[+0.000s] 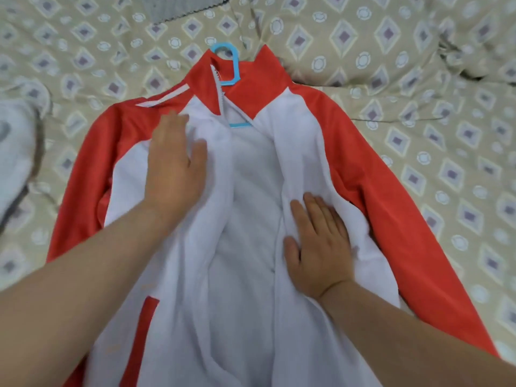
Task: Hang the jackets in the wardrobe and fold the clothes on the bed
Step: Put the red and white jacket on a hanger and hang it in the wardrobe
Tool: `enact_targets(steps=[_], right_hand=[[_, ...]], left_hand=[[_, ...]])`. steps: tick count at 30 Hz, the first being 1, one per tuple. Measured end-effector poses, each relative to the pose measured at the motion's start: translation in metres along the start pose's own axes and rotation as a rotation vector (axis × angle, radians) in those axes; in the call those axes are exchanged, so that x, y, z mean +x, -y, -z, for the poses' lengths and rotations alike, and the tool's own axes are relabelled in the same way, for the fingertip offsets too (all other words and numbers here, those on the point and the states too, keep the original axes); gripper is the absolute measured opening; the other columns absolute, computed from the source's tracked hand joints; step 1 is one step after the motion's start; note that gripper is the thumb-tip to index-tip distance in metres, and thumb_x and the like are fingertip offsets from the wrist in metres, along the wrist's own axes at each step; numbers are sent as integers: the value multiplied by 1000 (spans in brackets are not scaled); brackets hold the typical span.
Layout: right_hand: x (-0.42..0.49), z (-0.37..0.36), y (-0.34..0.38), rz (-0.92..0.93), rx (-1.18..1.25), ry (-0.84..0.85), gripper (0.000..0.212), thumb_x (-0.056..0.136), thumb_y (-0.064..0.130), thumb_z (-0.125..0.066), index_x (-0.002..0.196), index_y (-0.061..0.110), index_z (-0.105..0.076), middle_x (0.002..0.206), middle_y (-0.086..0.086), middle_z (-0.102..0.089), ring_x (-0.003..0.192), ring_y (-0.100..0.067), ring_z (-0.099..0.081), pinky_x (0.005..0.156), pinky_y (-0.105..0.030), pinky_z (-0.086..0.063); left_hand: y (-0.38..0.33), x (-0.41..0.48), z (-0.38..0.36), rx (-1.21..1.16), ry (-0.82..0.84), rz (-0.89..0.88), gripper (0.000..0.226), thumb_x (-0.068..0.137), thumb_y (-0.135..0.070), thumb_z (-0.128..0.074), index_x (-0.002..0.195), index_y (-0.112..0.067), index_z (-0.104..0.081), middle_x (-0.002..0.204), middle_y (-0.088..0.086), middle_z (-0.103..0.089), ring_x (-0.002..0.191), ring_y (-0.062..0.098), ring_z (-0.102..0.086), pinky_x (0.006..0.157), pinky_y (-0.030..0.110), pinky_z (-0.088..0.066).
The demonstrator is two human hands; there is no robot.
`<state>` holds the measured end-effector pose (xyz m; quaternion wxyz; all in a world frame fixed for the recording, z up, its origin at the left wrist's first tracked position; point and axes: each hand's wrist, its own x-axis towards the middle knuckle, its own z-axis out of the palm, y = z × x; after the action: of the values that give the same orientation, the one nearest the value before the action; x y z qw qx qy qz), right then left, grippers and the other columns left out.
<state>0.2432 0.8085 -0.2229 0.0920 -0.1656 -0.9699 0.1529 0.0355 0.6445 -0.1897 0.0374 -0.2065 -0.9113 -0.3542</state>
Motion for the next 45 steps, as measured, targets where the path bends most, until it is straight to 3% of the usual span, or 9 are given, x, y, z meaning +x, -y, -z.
enact_targets(steps=[6, 15, 21, 26, 32, 35, 37, 42, 45], right_hand=[[-5, 7, 6, 6, -30, 12, 59, 89, 33, -41, 138, 2, -54, 145, -22, -50, 134, -37, -48, 115, -49, -33], [-158, 41, 48, -74, 118, 215, 58, 81, 12, -71, 137, 6, -55, 151, -14, -44, 141, -28, -40, 116, -44, -26], [-279, 67, 51, 95, 214, 307, 47, 77, 35, -70, 118, 13, -69, 147, -8, -50, 138, -24, -44, 115, -40, -35], [-298, 70, 35, 157, 92, 261, 30, 78, 24, -67, 103, 8, -73, 134, -14, -60, 126, -29, -54, 121, -38, -24], [-306, 95, -10, -297, 30, 192, 40, 78, 11, -60, 117, 0, -64, 130, -28, -53, 115, -43, -52, 100, -53, -46], [-305, 102, -13, -582, 304, 266, 40, 84, 8, -58, 124, 9, -52, 104, -10, -62, 92, -26, -58, 82, -41, -50], [-299, 101, -6, -700, 402, 207, 35, 92, 13, -52, 126, 19, -48, 84, 0, -66, 74, -12, -64, 67, -30, -47], [-287, 99, 1, -1003, 636, 6, 26, 92, 5, -56, 110, 22, -49, 70, -7, -67, 58, -21, -65, 56, -30, -46], [-294, 125, -11, -854, 507, 61, 31, 89, 3, -60, 91, 32, -48, 75, 0, -64, 69, -14, -63, 59, -29, -43]], left_hand=[[-19, -214, 37, -152, 164, 73, 59, 97, -48, -41, 143, -11, -40, 154, 3, -36, 146, 15, -28, 120, 29, -17], [-33, -333, 68, 85, 486, -11, 79, 71, -50, -58, 133, -2, -58, 150, 11, -39, 143, 25, -27, 118, 32, -12], [-14, -389, 88, 122, 562, -254, 100, 66, -66, -70, 145, -11, -43, 158, 12, -31, 146, 28, -29, 119, 40, -22], [17, -409, 109, 125, 440, -290, 51, 79, -42, -64, 116, -8, -55, 140, 17, -53, 133, 29, -46, 120, 35, -24], [55, -421, 155, 230, 335, 42, 40, 71, -27, -51, 97, -1, -67, 107, 21, -61, 98, 37, -56, 92, 44, -40], [41, -427, 168, 32, 270, 531, 11, 82, -37, -60, 92, -36, -55, 77, -1, -65, 70, 20, -61, 66, 43, -49], [27, -425, 161, -65, 200, 725, 18, 87, -43, -65, 93, -42, -49, 65, -9, -65, 59, 10, -62, 56, 36, -48], [10, -404, 147, -218, 71, 876, 17, 90, -21, -64, 92, -28, -49, 76, 4, -67, 61, 24, -65, 51, 34, -44], [9, -403, 168, -206, 64, 847, 25, 87, -21, -66, 90, -37, -47, 74, -2, -69, 53, 10, -65, 40, 24, -45]])
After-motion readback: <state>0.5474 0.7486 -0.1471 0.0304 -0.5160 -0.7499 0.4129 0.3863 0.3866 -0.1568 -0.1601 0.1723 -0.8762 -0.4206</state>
